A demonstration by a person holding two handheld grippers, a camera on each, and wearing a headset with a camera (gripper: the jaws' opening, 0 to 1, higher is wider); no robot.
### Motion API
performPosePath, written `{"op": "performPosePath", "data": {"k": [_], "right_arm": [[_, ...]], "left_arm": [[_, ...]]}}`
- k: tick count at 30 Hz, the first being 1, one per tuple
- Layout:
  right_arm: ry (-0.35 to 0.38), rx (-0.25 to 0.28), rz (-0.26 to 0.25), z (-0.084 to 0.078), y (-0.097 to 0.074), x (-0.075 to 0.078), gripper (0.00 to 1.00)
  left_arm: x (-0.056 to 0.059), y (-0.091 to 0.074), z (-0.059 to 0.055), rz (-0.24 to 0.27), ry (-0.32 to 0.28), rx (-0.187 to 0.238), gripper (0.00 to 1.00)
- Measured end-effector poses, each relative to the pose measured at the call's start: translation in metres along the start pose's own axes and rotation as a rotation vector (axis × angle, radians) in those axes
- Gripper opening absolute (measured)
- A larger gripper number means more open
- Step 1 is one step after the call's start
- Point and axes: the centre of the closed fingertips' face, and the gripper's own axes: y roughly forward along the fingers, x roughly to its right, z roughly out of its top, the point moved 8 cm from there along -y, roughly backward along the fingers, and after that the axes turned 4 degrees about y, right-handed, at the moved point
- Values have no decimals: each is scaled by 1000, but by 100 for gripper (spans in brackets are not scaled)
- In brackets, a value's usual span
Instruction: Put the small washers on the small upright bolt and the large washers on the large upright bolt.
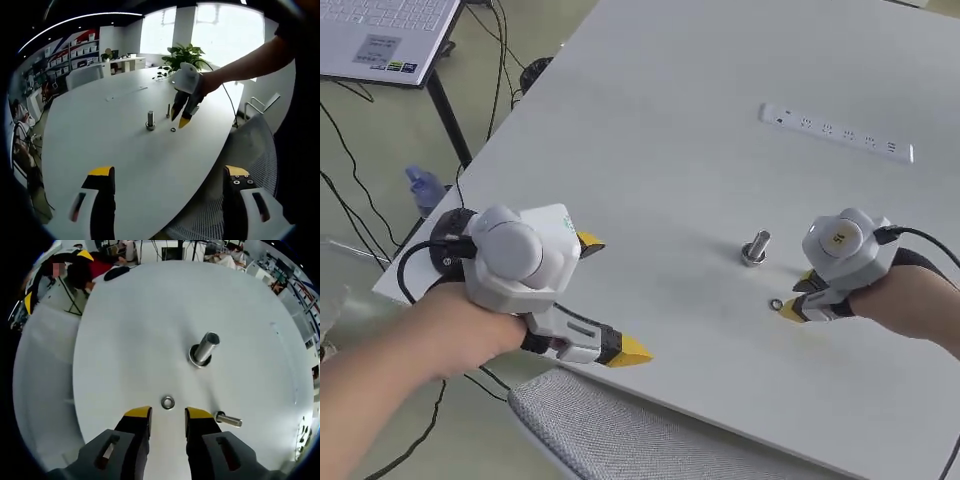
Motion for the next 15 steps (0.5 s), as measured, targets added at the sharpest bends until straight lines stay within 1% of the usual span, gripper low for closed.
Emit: {"op": "performPosePath", "data": {"k": [2,5,6,10,12,15], "right_arm": [[-3,-10,-3,-1,4,0,28],[1,-12,-2,-2,7,0,28],[-15,-23,-12,-3,8,1,28],[-3,-19,-3,-1,11,-1,28],[-9,-22,-1,1,13,-2,28],[-22,-20,-11,2,15,-2,28]], "left_arm": [[-1,1,0,4,1,3,92],[-1,2,-1,-2,-4,-4,93],[-1,2,-2,-3,-2,-6,94],[-2,4,-6,-8,-21,-11,93],[-1,3,-5,-9,-16,-15,93],[-1,3,-3,-14,-19,-7,92]]}}
